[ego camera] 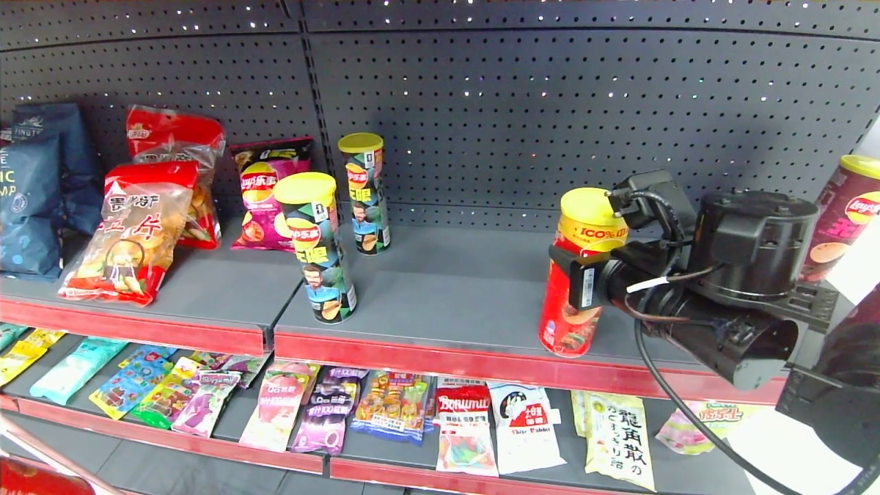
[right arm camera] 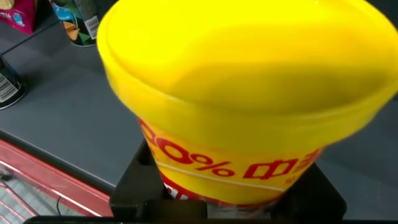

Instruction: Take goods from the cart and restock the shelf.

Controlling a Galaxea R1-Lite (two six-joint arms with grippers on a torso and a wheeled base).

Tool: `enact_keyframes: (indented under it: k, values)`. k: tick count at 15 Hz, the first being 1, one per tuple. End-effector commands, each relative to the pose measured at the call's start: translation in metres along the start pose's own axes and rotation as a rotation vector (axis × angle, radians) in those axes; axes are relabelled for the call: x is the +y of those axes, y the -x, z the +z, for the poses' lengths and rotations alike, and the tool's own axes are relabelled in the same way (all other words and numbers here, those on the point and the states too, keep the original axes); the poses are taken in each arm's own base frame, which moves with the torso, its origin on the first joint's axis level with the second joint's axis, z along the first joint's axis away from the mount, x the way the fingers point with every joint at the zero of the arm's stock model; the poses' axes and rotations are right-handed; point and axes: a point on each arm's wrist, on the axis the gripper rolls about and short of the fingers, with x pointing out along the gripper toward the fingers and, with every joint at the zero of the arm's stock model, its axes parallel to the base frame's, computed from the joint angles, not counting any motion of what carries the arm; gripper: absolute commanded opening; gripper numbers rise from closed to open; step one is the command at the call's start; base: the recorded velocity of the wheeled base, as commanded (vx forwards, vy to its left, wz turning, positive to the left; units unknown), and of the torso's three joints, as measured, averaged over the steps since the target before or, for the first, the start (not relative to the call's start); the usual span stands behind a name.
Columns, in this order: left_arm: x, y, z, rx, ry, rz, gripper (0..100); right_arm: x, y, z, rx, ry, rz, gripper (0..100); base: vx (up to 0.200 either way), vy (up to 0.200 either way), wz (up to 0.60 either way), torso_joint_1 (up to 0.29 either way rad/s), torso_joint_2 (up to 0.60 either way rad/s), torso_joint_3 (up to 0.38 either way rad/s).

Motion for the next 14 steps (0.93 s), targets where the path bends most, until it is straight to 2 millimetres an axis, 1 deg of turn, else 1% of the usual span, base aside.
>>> enact_keyframes:
  k: [1,5,7,9,13,14]
  values:
    - [0.0000,0.0003,0.0000,-0.001,0.000,0.000,0,-0.0004,0.0023,-0.0009,0.003,0.002,0.001,0,0.000,0.000,0.00,0.000,0.00,0.000]
    - [0.0000,-0.0002,-0.0003,0.002,0.000,-0.001,0,-0.0008,0.0044,-0.0020,0.006,0.011,-0.002,0,0.000,0.000,0.00,0.000,0.00,0.000]
    - [0.0001,-0.0001,0.0005,0.000,0.000,0.000,0,-0.0007,0.0026,-0.0044,0.017,0.022,-0.054,0,0.000,0.000,0.00,0.000,0.00,0.000]
    - [0.0001,-0.0006,0.0001,0.003,0.000,-0.001,0,0.0025,0.0038,-0.0051,0.019,0.024,-0.070,0,0.000,0.000,0.00,0.000,0.00,0.000]
    - [0.0000,-0.0009,0.0002,0.004,0.000,-0.003,0,0.0029,0.0040,-0.0072,0.026,0.023,-0.068,0,0.000,0.000,0.00,0.000,0.00,0.000]
    - [0.0000,-0.0009,0.0002,0.004,0.000,-0.003,0,0.0028,0.0043,-0.0085,0.030,0.024,-0.068,100,0.000,0.000,0.00,0.000,0.00,0.000]
